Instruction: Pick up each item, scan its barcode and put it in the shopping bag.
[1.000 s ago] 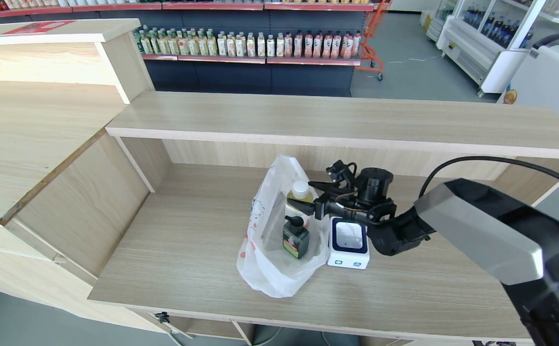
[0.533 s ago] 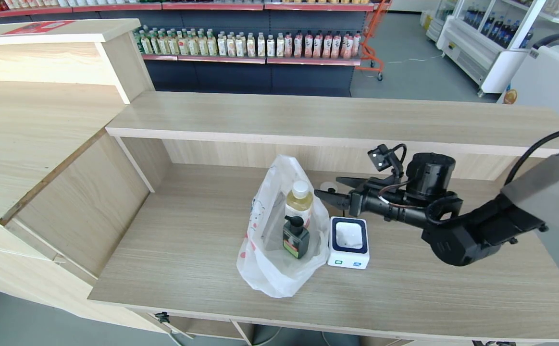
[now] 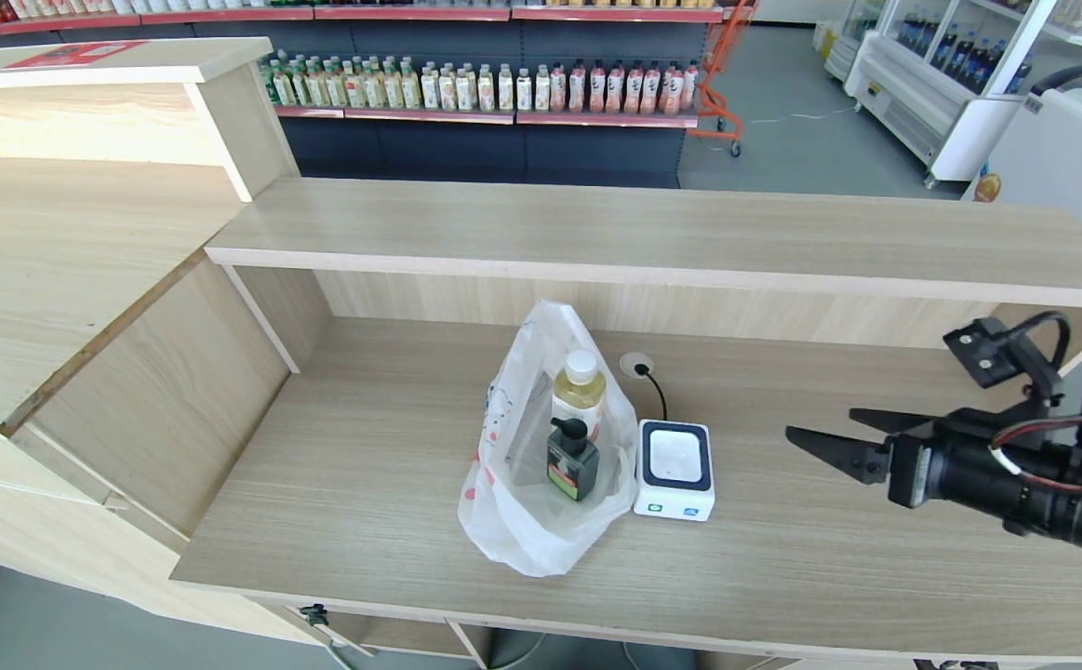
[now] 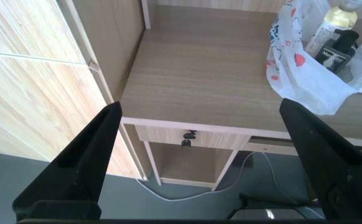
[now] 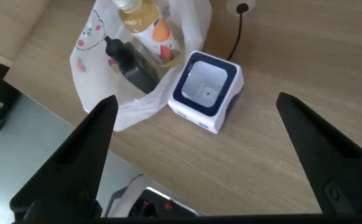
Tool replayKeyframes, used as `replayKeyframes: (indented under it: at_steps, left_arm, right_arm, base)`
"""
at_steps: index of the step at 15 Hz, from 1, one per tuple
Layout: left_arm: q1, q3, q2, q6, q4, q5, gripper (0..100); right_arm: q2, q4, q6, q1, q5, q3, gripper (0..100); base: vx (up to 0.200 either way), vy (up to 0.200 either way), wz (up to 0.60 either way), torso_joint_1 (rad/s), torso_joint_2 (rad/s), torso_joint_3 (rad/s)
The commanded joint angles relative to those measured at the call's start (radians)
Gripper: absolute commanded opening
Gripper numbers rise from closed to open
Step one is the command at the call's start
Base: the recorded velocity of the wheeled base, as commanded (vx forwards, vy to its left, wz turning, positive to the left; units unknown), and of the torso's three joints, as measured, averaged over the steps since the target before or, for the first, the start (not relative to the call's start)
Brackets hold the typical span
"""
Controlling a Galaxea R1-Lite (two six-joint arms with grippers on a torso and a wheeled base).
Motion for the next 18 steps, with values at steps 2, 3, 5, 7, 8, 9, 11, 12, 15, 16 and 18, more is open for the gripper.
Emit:
replayKeyframes:
  at_steps: [2,3,5,7,8,9,11,12,15,16,18]
  left_arm:
    - [0.0,0.0,0.0,0.0,-0.001,0.0,100]
    - [0.0,0.0,0.0,0.0,-0.001,-0.001,100]
    - [0.0,0.0,0.0,0.0,-0.001,0.0,100]
    - [0.0,0.0,0.0,0.0,-0.001,-0.001,100]
    - [0.0,0.0,0.0,0.0,-0.001,-0.001,100]
    - [0.0,0.0,0.0,0.0,-0.001,0.0,100]
    - [0.0,0.0,0.0,0.0,-0.001,0.0,100]
    - [0.0,0.0,0.0,0.0,-0.001,0.0,100]
    - [0.0,0.0,0.0,0.0,-0.001,-0.001,100]
    - [0.0,0.0,0.0,0.0,-0.001,-0.001,100]
    - [0.0,0.0,0.0,0.0,-0.001,-0.001,100]
  right_arm:
    - [-0.491,0.19,-0.031,-0.108,-0.162,0.268,100]
    - [-0.603,0.198,-0.031,-0.132,-0.165,0.348,100]
    - [-0.801,0.212,-0.034,-0.14,-0.165,0.44,100]
    - [-1.143,0.47,-0.034,-0.149,-0.164,0.44,100]
    - [-1.26,0.551,-0.032,-0.175,-0.167,0.44,100]
    - [-1.37,0.654,-0.028,-0.198,-0.176,0.44,100]
    - [-1.421,0.684,0.018,-0.159,-0.312,0.44,100]
    - [-1.451,0.672,0.008,-0.149,-0.262,0.44,100]
    - [-1.451,0.674,-0.002,-0.149,-0.257,0.44,100]
    - [-1.451,0.674,-0.003,-0.149,-0.257,0.44,100]
    - [-1.451,0.674,-0.005,-0.149,-0.257,0.44,100]
  base:
    - [0.0,0.0,0.0,0.0,0.0,0.0]
    - [0.0,0.0,0.0,0.0,0.0,0.0]
    - [0.0,0.0,0.0,0.0,0.0,0.0]
    - [0.0,0.0,0.0,0.0,0.0,0.0]
    - [0.0,0.0,0.0,0.0,0.0,0.0]
    - [0.0,0.0,0.0,0.0,0.0,0.0]
    - [0.0,0.0,0.0,0.0,0.0,0.0]
    - [0.0,0.0,0.0,0.0,0.0,0.0]
    - [0.0,0.0,0.0,0.0,0.0,0.0]
    - [0.0,0.0,0.0,0.0,0.0,0.0]
    - [0.0,0.0,0.0,0.0,0.0,0.0]
